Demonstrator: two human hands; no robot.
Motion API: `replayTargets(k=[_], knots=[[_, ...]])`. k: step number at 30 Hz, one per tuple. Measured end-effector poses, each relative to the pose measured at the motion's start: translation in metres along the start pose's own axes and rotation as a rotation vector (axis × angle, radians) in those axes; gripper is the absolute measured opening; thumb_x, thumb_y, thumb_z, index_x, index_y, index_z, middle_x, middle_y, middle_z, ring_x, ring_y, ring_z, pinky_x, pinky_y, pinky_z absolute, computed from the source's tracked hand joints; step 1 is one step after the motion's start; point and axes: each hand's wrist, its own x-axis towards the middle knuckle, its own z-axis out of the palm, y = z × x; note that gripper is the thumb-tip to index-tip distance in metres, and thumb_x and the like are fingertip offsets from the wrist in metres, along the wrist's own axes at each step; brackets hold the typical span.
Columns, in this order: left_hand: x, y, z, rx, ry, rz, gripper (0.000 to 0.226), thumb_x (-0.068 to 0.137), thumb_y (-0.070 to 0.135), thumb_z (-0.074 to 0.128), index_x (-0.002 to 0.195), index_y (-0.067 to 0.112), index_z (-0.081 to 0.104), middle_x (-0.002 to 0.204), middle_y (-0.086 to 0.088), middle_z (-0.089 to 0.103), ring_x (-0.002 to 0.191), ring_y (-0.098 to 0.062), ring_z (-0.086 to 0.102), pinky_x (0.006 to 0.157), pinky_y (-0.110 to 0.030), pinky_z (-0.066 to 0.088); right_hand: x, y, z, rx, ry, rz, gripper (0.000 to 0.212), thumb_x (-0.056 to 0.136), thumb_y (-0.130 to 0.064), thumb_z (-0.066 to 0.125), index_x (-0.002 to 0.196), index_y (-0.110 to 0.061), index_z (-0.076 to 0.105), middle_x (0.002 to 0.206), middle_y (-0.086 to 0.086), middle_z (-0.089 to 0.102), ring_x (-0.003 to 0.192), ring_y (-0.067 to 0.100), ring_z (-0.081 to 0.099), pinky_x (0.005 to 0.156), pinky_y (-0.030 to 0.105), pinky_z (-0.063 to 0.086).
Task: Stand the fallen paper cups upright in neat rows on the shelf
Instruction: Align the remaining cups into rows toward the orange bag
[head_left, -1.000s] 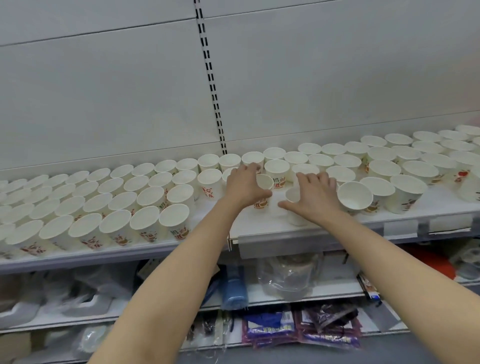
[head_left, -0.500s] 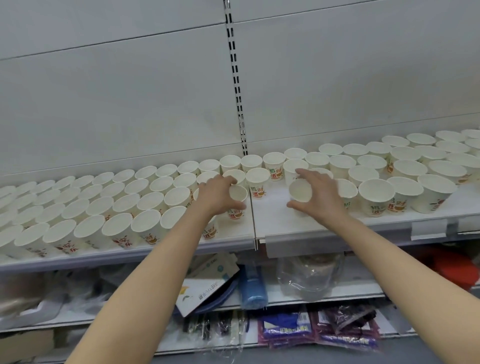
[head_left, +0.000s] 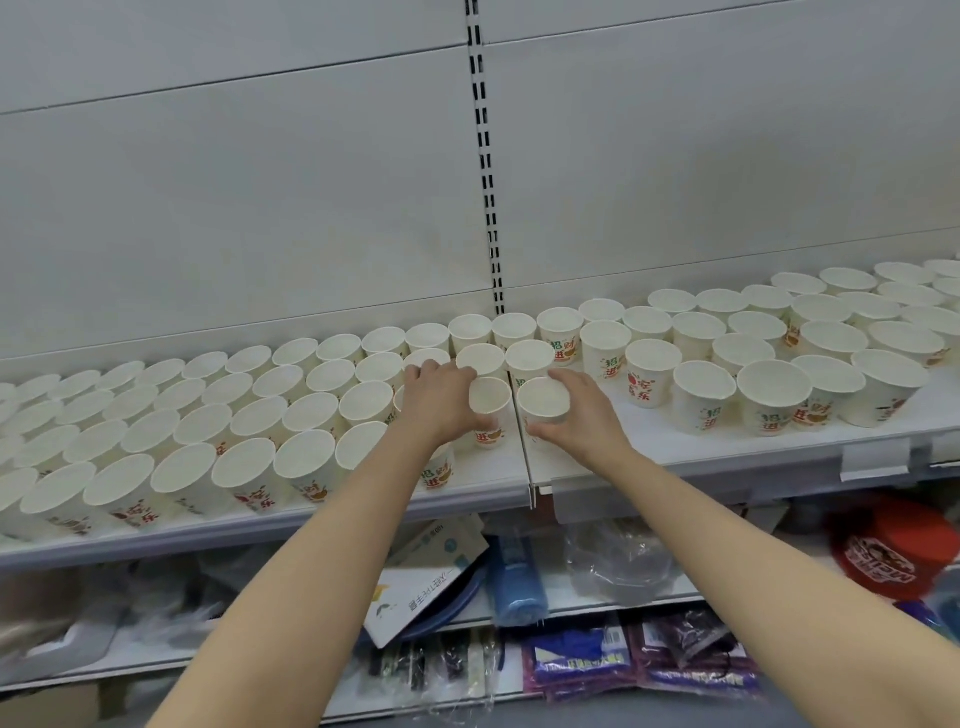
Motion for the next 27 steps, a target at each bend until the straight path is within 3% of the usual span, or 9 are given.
replayTargets(k=[8,15,21,27], knots=[[0.004,0.002,0.008,-0.001,0.096,-0.064,0.072,0.068,0.072,0.063,0.123,0.026,0.057,0.119,0.000,0.060,0.115,-0.025,0.046,0.093,-0.041,0.029,0.004,-0.003,0.004,0.050,-0.022,0.032,0.075,0.072,-0.016,0.074,0.138,-0.020,0.040,0.134,0.003,0.037,0.126,0.015,0.039,0.096,0.015,0.026],[-0.001,0.007,0.016,-0.043,0.150,-0.108,0.078,0.067,0.070,0.063,0.129,0.025,0.052,0.126,0.000,0.058,0.119,-0.025,0.046,0.097,-0.040,0.028,0.003,0.004,-0.005,0.085,-0.064,0.030,0.081,0.070,-0.011,0.073,0.141,-0.017,0.036,0.142,0.001,0.040,0.130,0.017,0.039,0.107,0.028,0.033],[-0.010,0.020,0.022,-0.097,0.292,-0.076,0.100,0.057,0.076,0.069,0.139,0.027,0.040,0.140,0.001,0.042,0.128,-0.025,0.037,0.103,-0.040,0.025,-0.004,0.012,-0.006,0.048,0.037,0.008,0.077,0.068,-0.019,0.080,0.134,-0.018,0.040,0.127,0.002,0.047,0.109,0.013,0.052,0.098,0.030,0.045],[-0.006,0.034,0.028,-0.105,0.286,-0.052,0.096,0.060,0.075,0.069,0.138,0.027,0.043,0.142,0.003,0.042,0.128,-0.024,0.037,0.104,-0.039,0.028,-0.008,0.019,-0.011,-0.004,0.022,-0.006,0.070,0.077,-0.021,0.074,0.138,-0.016,0.040,0.129,0.003,0.054,0.114,0.015,0.052,0.100,0.033,0.044]])
